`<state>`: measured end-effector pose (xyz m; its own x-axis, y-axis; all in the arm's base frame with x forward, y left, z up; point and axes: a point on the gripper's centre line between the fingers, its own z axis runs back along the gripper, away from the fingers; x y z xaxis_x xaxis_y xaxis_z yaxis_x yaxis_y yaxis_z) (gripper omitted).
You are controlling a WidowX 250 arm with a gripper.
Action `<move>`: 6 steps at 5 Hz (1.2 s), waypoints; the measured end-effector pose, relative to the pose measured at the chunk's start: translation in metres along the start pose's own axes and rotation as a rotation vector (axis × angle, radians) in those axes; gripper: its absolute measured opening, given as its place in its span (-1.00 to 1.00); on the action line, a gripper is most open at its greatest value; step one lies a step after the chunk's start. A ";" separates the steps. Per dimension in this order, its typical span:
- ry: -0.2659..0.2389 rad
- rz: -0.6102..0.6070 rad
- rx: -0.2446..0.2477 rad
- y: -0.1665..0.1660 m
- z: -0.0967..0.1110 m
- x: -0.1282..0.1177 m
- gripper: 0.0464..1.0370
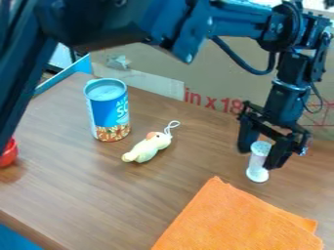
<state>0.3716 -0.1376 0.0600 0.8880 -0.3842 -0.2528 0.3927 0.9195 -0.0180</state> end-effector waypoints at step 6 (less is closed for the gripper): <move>-0.046 0.653 0.058 0.091 0.037 -0.233 0.93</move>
<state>0.2088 0.0326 0.1528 0.9570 0.2467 -0.1525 -0.2190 0.9594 0.1775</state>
